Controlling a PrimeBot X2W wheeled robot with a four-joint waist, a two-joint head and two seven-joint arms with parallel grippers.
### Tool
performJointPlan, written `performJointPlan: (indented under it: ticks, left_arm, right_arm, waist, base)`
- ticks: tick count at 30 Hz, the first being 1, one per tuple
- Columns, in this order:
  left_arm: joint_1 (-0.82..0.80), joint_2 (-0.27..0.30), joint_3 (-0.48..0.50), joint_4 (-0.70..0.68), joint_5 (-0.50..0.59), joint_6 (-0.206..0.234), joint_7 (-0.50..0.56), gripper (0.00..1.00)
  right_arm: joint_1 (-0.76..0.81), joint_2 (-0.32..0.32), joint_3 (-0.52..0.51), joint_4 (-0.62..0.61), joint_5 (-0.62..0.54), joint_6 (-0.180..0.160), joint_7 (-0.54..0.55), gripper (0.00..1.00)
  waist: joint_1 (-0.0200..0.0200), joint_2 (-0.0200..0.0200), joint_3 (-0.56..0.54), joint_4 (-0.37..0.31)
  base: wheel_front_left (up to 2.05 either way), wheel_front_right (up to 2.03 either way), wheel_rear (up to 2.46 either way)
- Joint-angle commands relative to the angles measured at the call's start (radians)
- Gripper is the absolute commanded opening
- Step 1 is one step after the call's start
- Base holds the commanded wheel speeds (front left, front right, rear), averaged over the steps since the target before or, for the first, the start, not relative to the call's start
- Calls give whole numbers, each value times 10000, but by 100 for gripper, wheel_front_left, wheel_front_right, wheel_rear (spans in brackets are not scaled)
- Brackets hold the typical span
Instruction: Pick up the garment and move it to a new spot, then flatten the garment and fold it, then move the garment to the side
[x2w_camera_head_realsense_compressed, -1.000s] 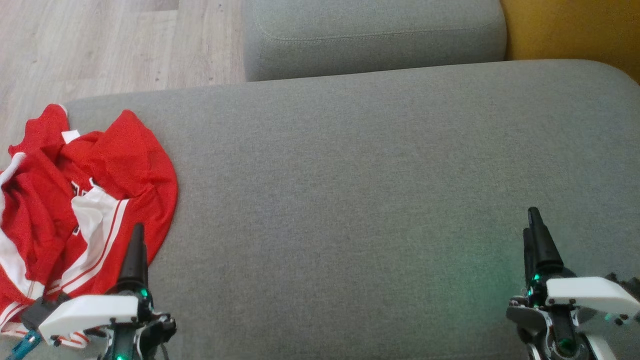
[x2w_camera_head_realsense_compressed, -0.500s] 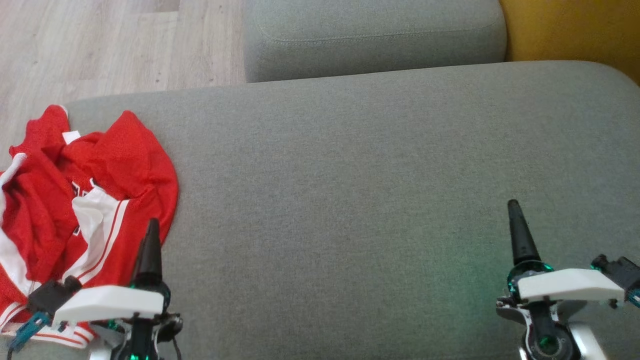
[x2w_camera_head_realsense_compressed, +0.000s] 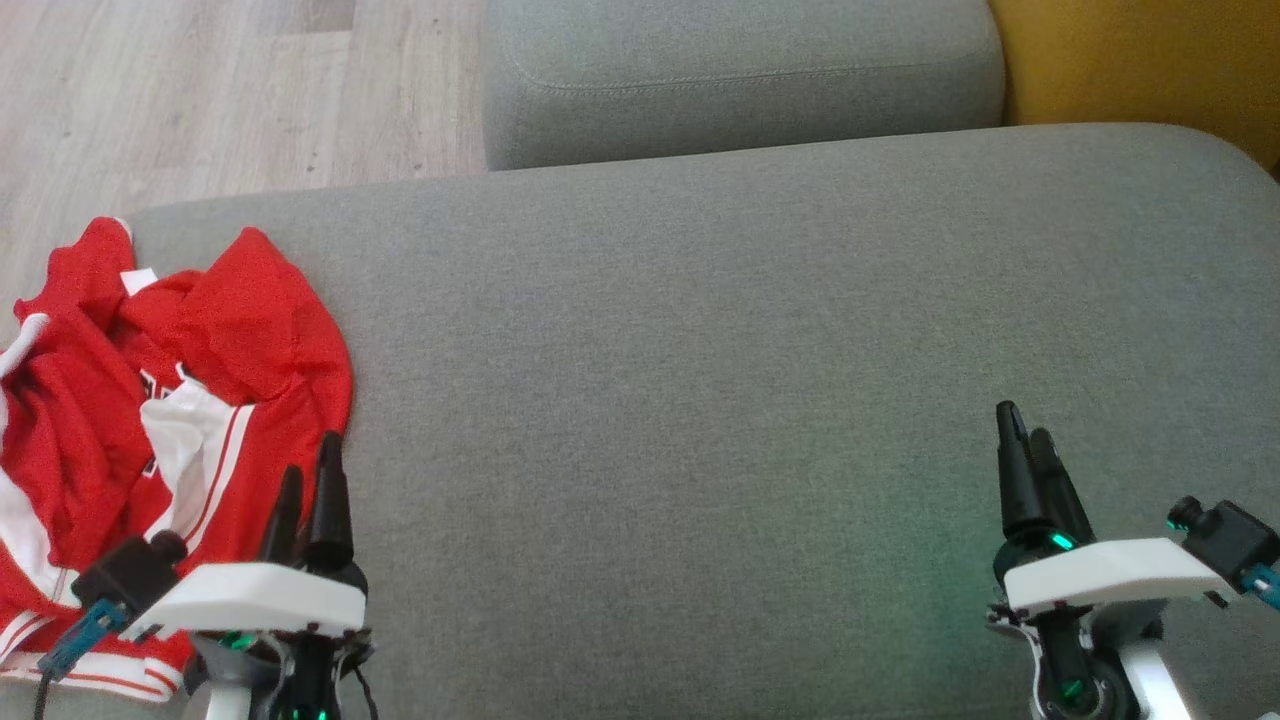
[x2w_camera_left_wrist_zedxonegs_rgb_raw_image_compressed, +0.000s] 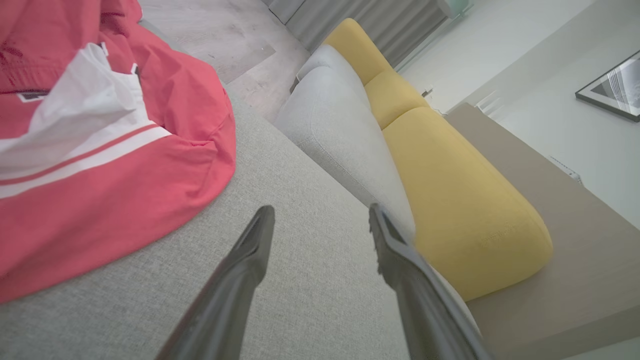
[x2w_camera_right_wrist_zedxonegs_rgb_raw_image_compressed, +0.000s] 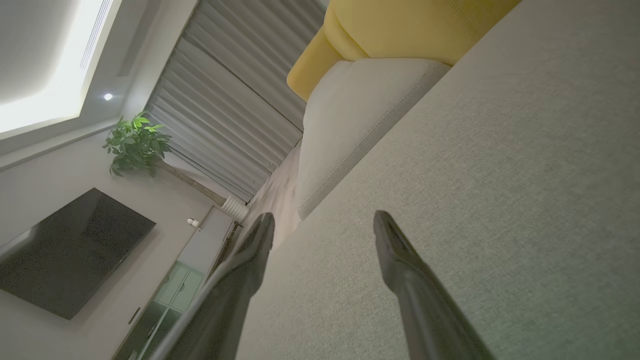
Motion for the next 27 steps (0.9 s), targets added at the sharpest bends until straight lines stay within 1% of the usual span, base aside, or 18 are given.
performJointPlan:
  ticks: [1, 27]
  left_arm:
    - [-465, 146, 54, -388, 409, 82, -147, 100]
    - [-514, 179, -224, -623, 3469, 427, -877, 100]
  right_arm:
    - [-661, -84, 210, -301, -389, -4, -144, 100]
    - [-940, -126, 986, -264, -3007, -5, -882, 100]
  waist:
    - [0, 0, -6, -9]
    - [0, 0, -49, -50]
  base:
    - [0, 0, 0]
    - [0, 0, 0]
